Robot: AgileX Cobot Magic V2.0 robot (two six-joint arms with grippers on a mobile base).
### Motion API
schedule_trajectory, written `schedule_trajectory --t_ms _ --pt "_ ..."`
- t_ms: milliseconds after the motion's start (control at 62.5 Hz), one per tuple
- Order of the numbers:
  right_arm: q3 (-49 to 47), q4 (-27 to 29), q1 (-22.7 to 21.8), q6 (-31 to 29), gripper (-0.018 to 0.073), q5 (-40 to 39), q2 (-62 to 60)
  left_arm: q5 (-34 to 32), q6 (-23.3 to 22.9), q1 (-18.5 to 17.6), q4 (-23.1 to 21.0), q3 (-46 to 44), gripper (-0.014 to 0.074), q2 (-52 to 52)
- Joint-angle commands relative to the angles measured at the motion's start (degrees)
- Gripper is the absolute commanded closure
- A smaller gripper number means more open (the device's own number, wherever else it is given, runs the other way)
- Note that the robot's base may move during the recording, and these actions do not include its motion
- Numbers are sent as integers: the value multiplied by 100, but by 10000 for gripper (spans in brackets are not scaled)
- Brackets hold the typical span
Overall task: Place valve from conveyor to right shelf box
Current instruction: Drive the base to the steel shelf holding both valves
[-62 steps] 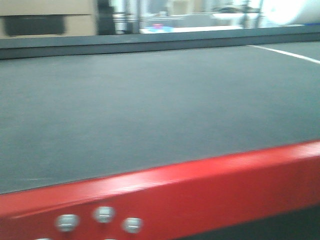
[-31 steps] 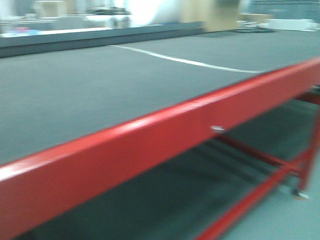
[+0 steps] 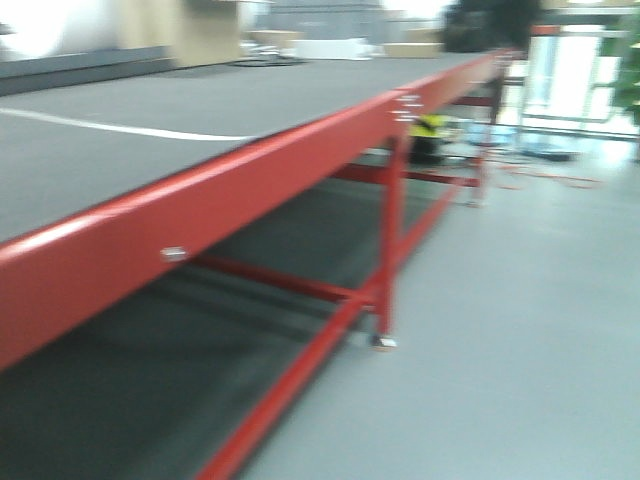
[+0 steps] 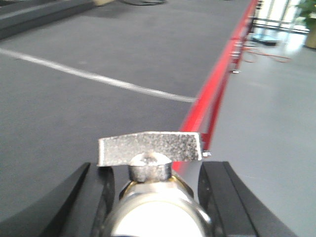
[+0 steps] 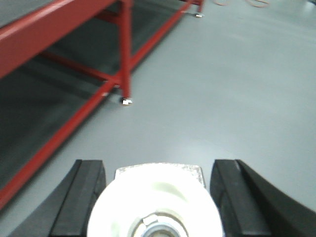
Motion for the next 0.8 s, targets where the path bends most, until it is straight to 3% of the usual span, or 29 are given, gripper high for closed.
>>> schedule_trajectory --t_ms 0,784 --pt "-55 -12 -14 8 722 -430 -40 -320 -16 -24 -64 -37 707 -52" --pt "-55 -12 -14 8 722 -430 -40 -320 -16 -24 -64 -37 707 -52"
